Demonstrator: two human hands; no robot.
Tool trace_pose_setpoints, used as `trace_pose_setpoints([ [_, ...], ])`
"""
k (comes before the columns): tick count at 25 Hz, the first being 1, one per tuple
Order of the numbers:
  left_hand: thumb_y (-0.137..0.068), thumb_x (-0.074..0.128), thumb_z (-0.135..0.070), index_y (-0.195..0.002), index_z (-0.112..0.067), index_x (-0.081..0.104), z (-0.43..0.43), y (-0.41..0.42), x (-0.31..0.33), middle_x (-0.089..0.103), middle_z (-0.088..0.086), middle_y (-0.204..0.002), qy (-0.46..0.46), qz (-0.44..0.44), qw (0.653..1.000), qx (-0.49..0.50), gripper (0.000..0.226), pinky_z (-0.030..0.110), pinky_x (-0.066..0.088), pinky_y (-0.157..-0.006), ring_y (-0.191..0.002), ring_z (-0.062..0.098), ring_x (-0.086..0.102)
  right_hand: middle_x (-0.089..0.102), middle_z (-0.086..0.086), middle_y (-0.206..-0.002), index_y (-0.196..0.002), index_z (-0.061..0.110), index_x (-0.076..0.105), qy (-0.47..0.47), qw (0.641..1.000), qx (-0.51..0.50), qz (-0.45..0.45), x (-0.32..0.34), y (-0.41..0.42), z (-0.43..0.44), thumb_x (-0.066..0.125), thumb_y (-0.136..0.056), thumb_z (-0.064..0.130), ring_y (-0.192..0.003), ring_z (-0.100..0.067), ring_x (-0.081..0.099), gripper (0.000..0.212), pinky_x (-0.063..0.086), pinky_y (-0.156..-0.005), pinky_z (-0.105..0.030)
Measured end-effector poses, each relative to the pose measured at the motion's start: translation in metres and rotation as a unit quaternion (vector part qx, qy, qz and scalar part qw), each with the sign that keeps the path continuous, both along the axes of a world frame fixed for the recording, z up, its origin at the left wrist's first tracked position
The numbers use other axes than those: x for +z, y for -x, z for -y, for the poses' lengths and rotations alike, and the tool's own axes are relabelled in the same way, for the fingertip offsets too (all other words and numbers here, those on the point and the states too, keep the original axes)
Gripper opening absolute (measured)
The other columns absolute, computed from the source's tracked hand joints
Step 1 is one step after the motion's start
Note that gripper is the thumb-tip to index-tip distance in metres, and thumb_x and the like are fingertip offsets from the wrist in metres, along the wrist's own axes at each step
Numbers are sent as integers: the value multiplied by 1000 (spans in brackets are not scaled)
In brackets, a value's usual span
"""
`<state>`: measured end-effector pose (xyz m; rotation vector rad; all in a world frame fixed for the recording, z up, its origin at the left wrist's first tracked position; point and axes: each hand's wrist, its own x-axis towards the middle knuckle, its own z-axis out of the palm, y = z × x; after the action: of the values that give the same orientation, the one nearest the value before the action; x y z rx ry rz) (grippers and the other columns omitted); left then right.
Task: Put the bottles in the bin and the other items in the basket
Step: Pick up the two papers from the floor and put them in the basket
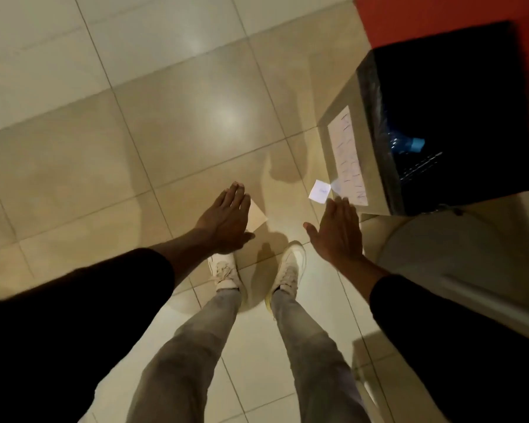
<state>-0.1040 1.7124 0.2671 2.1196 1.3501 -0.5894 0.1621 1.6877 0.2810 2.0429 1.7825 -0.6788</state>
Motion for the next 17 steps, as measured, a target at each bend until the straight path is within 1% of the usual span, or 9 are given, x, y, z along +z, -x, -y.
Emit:
trace_pose_setpoints([
  [2,-100,60,-59,-166,3,8,-4,-5,-68,0,26,-176,13,6,1000,22,104,48,6,-133,-165,38,-3,27,-26,-164,-154,-1,28,21,998,59,7,-67,-11,-14,60,-97,52,-155,-40,20,84,16,-128,-47],
  [3,-100,61,-59,-165,4,10,-6,-4,-71,3,26,-175,4,1,1000,26,104,48,7,-132,-165,38,-1,28,-27,-163,-153,-2,29,16,997,75,15,-68,-14,-21,61,-97,50,-154,-40,22,83,18,-128,-47],
  [4,-100,62,-58,-165,4,12,-4,-7,-100,6,26,-175,9,-4,1000,27,103,48,9,-132,-165,39,2,31,-28,-161,-151,-3,31,22,994,101,20,-97,-18,-22,63,-97,48,-153,-41,25,81,20,-127,-47],
  [7,-98,67,-54,-161,4,24,-5,-10,-201,20,27,-172,22,-23,999,38,96,50,18,-131,-162,41,14,46,-27,-147,-144,-4,39,30,985,168,38,-193,-37,-38,66,-95,41,-141,-40,41,72,28,-123,-46],
  [8,-97,69,-53,-158,3,29,-10,-5,-203,27,27,-169,18,-34,998,42,92,50,23,-129,-160,42,20,50,-25,-141,-142,-4,40,29,981,187,46,-194,-42,-45,66,-95,39,-136,-39,45,68,31,-120,-47],
  [9,-95,71,-51,-155,2,34,-7,-5,-227,34,27,-164,22,-42,998,48,89,51,28,-127,-157,42,27,52,-24,-136,-139,-3,42,34,976,208,49,-217,-47,-47,65,-95,35,-130,-39,48,63,34,-117,-47],
  [13,-93,74,-49,-146,1,43,-4,5,-318,48,23,-149,23,-77,994,79,79,52,41,-114,-140,41,44,55,-28,-127,-130,-4,47,14,979,200,46,-307,-66,-68,54,-96,15,-117,-44,53,40,40,-104,-50],
  [15,-91,76,-49,-144,0,43,-7,6,-337,50,22,-144,22,-87,991,104,79,52,45,-109,-133,41,48,55,-31,-123,-126,-7,50,-17,980,193,41,-332,-73,-78,51,-97,12,-112,-47,54,34,40,-99,-52],
  [17,-88,80,-50,-142,0,43,-8,1,-363,49,22,-141,12,-84,989,122,82,52,48,-105,-130,40,49,55,-29,-120,-122,-5,51,-31,976,209,50,-361,-80,-88,57,-96,14,-108,-47,54,33,43,-96,-54],
])
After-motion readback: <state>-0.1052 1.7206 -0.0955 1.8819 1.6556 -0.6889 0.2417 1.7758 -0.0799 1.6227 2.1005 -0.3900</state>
